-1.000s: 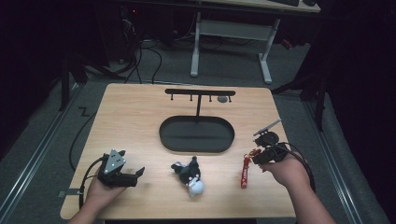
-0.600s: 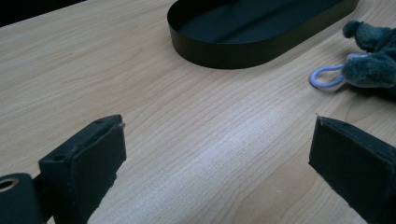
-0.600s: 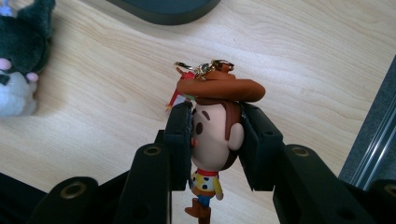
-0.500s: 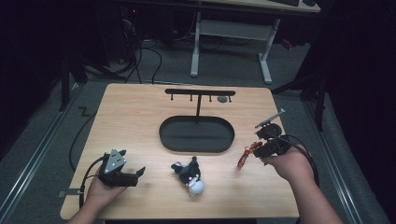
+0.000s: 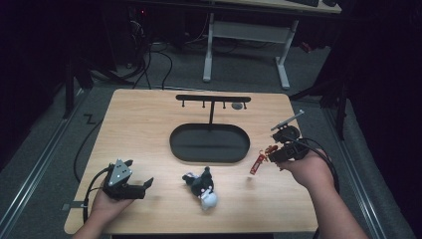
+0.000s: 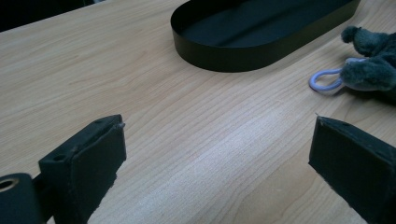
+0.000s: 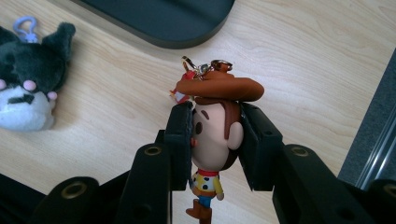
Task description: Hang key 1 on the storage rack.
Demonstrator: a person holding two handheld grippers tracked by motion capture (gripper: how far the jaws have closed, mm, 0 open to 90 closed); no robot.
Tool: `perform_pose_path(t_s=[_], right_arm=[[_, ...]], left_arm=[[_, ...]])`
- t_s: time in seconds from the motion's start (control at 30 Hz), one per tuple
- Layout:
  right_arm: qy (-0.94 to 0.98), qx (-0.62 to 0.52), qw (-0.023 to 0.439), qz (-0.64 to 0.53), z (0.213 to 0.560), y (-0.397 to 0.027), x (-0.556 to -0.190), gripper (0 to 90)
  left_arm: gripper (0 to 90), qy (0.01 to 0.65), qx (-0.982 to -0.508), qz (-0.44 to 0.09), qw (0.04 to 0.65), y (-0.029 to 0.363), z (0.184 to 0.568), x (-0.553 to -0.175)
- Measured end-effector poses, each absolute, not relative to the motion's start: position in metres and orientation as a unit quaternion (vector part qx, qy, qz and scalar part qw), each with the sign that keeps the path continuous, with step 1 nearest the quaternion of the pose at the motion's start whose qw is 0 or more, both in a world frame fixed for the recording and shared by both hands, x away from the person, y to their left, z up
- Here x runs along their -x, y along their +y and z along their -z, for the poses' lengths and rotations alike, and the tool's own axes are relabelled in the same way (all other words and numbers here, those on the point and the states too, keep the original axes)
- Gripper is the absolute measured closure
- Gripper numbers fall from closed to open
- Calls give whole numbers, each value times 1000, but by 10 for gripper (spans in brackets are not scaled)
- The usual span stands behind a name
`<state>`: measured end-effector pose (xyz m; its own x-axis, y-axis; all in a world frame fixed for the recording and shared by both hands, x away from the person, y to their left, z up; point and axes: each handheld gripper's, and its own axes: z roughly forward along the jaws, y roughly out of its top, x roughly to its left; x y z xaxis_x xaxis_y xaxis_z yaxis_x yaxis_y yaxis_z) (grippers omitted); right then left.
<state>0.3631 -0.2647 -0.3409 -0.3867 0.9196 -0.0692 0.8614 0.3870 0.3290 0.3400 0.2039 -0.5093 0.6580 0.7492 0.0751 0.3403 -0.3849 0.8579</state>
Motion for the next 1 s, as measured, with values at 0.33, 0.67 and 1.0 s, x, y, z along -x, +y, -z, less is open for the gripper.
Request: perform_pose_path(t_s=[0.33,0.67,1.0], right_arm=[[823,-540,120,-132,334,-261,-375,672],[820,-539,129,-141,321,-256,-386,672],[822,-533,137,-147,311,-247,-401,672]], left_arm=[[43,339,-801,-234,435,202,510,-341],[43,341,-798,-232,438,204,510,-340],[43,343,-800,-233,435,205,510,-342]])
